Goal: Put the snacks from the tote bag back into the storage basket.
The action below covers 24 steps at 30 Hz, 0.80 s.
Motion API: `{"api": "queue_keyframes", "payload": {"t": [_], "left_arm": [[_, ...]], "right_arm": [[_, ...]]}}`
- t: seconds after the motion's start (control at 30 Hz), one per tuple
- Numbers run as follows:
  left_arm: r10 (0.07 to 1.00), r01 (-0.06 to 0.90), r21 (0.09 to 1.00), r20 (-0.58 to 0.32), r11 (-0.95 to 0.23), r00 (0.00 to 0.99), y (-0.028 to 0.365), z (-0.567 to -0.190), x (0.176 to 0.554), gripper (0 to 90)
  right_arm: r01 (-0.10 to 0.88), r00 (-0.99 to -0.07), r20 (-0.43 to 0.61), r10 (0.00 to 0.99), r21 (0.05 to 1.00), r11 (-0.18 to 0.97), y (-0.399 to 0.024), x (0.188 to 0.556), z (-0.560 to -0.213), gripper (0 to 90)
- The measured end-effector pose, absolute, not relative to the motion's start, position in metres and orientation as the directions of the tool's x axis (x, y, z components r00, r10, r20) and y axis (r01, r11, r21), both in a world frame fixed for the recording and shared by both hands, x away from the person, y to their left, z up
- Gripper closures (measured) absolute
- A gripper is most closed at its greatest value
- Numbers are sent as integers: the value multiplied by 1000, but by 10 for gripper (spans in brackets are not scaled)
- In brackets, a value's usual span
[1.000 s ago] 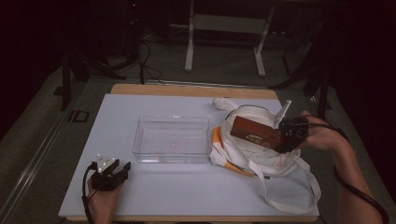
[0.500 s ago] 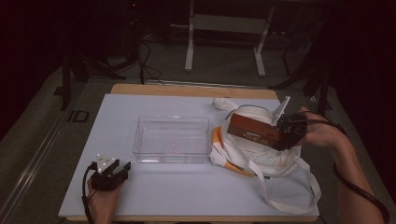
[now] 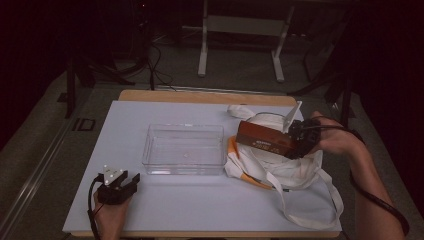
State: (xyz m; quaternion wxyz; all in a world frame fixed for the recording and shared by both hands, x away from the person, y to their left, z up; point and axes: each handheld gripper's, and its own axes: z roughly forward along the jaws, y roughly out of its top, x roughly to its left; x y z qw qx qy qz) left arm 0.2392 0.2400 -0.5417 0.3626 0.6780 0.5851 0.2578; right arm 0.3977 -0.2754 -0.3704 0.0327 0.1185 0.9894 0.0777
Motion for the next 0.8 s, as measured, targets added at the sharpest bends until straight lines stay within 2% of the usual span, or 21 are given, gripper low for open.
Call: {"api": "queue_keyframes", "payload": {"t": [0.8], "left_arm": [[980, 606, 793, -78, -51, 184, 240, -542, 239, 519]], "right_arm": [[142, -987, -51, 153, 176, 974, -228, 401, -370, 433]]}}
